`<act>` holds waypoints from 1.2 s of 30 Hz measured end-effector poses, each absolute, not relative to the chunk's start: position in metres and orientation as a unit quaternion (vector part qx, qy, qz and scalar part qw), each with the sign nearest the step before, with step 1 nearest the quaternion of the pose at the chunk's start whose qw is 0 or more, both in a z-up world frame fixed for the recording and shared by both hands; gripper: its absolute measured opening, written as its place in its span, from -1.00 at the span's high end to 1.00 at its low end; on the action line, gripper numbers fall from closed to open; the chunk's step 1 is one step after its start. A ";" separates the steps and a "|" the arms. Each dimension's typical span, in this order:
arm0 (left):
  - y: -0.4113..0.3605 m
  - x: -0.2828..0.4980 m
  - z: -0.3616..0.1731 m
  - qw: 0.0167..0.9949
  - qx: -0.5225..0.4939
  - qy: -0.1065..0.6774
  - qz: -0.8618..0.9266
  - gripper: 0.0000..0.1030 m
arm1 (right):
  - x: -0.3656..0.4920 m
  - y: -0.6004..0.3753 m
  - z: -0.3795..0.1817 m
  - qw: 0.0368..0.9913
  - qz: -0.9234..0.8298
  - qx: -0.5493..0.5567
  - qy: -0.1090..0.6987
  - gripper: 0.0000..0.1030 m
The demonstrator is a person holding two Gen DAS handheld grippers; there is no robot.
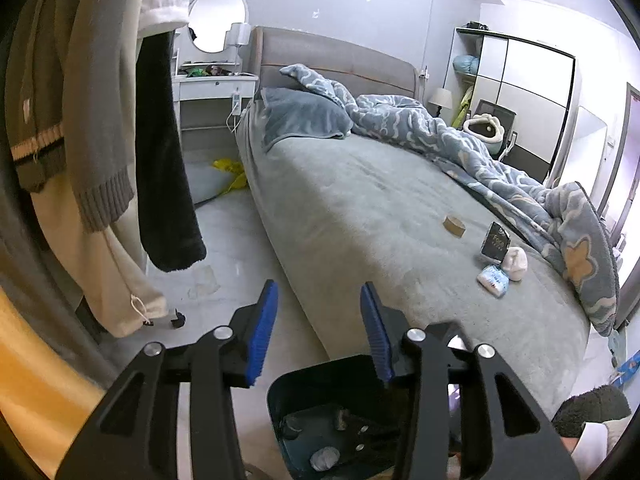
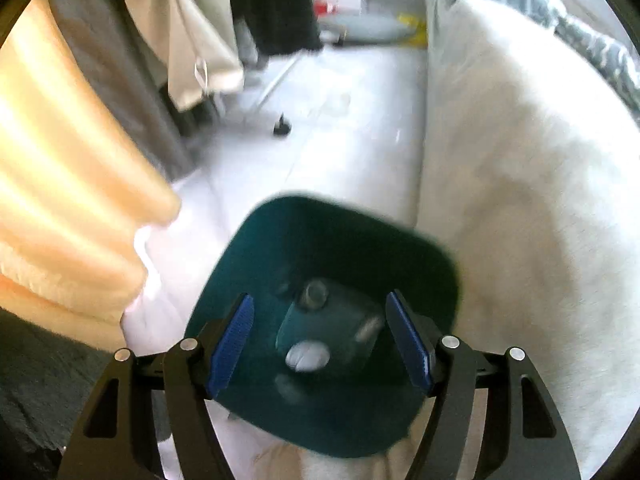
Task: Collect trash
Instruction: 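Move both tools back to the bed toward the tissue pack and wipes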
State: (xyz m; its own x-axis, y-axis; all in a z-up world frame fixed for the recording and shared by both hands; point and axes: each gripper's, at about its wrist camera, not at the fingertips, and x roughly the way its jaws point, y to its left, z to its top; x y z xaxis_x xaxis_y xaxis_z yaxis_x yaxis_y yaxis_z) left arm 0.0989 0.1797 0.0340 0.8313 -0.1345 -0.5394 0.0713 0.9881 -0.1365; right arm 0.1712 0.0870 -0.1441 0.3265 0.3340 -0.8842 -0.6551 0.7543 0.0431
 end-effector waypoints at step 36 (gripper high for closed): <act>0.065 0.183 0.014 0.935 -0.058 0.315 -0.154 -0.63 | 0.298 -0.143 -0.040 0.914 0.105 -0.189 0.343 -0.82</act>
